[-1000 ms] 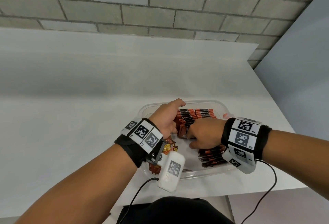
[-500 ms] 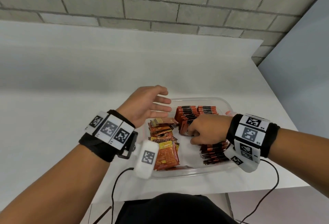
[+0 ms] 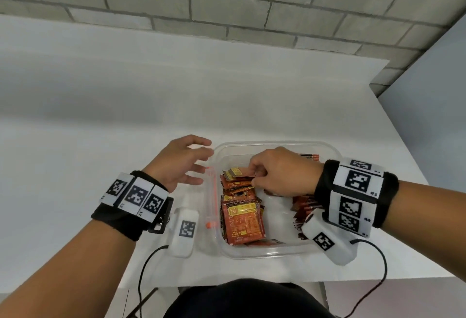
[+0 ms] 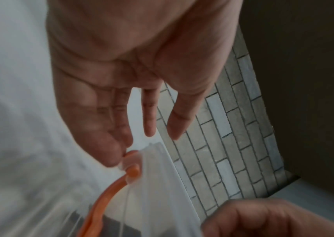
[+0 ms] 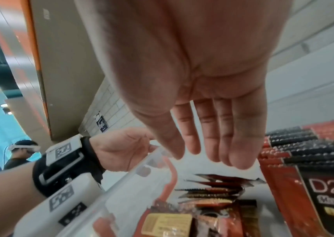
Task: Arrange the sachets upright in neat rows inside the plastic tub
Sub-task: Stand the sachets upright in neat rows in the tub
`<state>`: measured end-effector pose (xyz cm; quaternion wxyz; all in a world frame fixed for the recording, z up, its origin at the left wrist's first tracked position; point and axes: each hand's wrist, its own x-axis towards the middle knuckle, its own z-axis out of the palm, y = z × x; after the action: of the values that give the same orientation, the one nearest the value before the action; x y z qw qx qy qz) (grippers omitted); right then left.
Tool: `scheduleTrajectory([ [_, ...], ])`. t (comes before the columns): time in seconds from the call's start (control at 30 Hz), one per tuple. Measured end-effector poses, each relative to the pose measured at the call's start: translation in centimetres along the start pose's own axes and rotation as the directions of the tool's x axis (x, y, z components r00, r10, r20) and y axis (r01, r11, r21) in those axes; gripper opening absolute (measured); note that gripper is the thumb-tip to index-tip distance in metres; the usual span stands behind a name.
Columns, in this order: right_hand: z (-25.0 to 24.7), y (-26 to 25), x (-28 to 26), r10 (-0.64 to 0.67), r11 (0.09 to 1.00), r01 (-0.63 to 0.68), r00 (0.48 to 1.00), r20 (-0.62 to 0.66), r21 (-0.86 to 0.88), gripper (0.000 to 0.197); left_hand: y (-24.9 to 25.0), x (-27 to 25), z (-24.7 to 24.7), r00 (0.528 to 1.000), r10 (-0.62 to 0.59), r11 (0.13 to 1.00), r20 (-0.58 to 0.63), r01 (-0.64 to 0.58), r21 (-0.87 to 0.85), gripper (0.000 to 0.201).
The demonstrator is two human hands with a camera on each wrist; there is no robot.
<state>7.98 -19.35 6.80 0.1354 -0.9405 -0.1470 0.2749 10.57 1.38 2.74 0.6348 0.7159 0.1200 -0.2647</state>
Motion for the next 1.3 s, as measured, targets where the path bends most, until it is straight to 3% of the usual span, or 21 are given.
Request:
scheduleTrajectory([
  [0.17, 0.9, -0.9, 1.7, 0.018, 0.978, 0.000, 0.996, 0.086, -0.209, 0.034, -0.8, 0.4, -0.1, 0.998, 0.024, 1.000, 0.051, -0.022, -0.021, 0.021],
  [0.33, 0.8, -2.7, 4.0, 0.038, 0.931, 0.008, 0.993, 0.116, -0.366, 0.006, -1.3, 0.9, -0.4, 0.997, 0.029, 0.999, 0.075, -0.026, -0.043, 0.021],
  [0.6, 2.3, -4.2, 6.0, 0.080, 0.854, 0.036, 0.977, 0.199, -0.520, 0.009, -1.8, 1.4, -0.7, 0.992, 0.045, 0.997, 0.119, -0.036, -0.072, 0.022],
  [0.73, 2.5, -4.1, 6.2, 0.096, 0.850, 0.024, 0.975, 0.200, -0.526, 0.026, -2.1, 1.6, -0.8, 0.990, 0.040, 0.996, 0.132, -0.029, -0.088, 0.025],
  [0.83, 2.3, -4.2, 6.0, 0.071, 0.867, 0.032, 0.980, 0.187, -0.498, 0.009, -2.3, 1.9, -0.9, 0.990, 0.038, 0.995, 0.137, -0.025, -0.100, 0.029],
  [1.03, 1.4, -4.1, 4.9, 0.007, 0.879, 0.043, 0.995, 0.103, -0.475, 0.009, -2.6, 2.0, -0.9, 0.992, 0.050, 0.995, 0.118, -0.039, -0.096, 0.035],
  [1.2, -0.3, -3.4, 2.9, -0.033, 0.935, 0.031, 0.999, 0.001, -0.353, 0.013, -2.0, 1.5, -1.2, 0.992, 0.120, 0.991, 0.042, -0.117, -0.072, 0.030],
  [1.3, -2.8, -2.8, 0.8, -0.049, 0.987, 0.028, 0.990, -0.132, -0.156, 0.017, -0.6, 0.3, -1.8, 0.973, 0.226, 0.964, -0.056, -0.231, -0.129, 0.025],
])
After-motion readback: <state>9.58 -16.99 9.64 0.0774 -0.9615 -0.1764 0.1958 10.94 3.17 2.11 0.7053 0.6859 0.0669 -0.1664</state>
